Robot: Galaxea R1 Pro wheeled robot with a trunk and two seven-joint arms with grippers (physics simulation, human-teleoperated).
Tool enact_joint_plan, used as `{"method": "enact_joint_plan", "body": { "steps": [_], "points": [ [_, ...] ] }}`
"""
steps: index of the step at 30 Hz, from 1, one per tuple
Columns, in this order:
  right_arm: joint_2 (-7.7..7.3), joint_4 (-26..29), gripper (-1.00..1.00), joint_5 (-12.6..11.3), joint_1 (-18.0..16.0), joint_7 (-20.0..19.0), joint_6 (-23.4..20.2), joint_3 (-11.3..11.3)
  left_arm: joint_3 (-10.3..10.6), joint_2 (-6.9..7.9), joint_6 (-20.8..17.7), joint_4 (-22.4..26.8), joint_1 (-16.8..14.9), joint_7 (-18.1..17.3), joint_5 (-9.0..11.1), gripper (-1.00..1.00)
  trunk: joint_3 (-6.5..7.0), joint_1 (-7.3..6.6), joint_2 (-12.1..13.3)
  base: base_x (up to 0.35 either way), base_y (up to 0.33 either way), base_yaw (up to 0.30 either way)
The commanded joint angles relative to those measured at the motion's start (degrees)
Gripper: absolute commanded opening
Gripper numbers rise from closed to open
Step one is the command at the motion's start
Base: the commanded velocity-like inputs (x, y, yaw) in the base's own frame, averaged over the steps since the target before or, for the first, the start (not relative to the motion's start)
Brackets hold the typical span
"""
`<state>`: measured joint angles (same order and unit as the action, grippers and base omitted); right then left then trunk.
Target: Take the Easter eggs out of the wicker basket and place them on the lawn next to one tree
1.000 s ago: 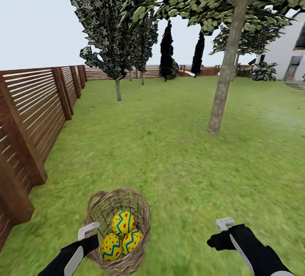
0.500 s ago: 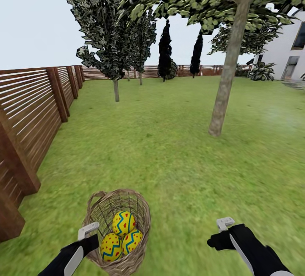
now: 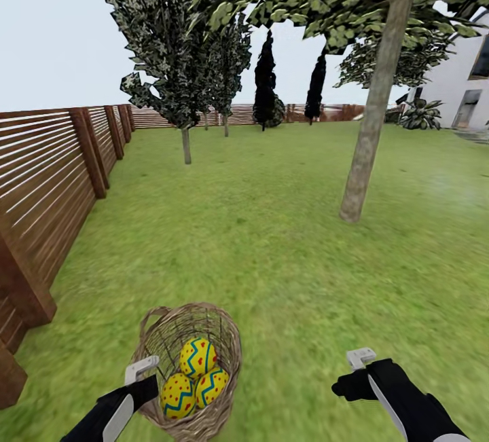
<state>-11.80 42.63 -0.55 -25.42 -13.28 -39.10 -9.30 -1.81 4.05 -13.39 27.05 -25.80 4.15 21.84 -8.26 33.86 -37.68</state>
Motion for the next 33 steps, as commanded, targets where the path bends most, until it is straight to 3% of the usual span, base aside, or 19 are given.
{"method": "enact_joint_plan", "body": {
  "steps": [1, 19, 33],
  "points": [
    [-0.06, 0.1, 1.0, -0.2, -0.1, -0.1, -0.3, -0.2, 0.0, 0.0, -0.3, 0.2, 0.0, 0.2, 0.7, -1.0, -0.12, 0.05, -0.1, 0.327, 0.081, -0.191],
    [-0.06, 0.0, 1.0, -0.1, 0.0, 0.0, -0.4, -0.1, 0.0, -0.07, -0.3, 0.2, 0.0, 0.2, 0.7, -1.0, -0.88, 0.05, -0.1, 0.327, 0.081, -0.278],
    [0.02, -0.1, 1.0, 0.1, -0.1, 0.0, -0.3, -0.3, 0.0, -0.09, -0.3, 0.2, 0.0, 0.2, 0.6, -1.0, -1.01, 0.05, -0.1, 0.328, 0.076, -0.03]
  ]
}}
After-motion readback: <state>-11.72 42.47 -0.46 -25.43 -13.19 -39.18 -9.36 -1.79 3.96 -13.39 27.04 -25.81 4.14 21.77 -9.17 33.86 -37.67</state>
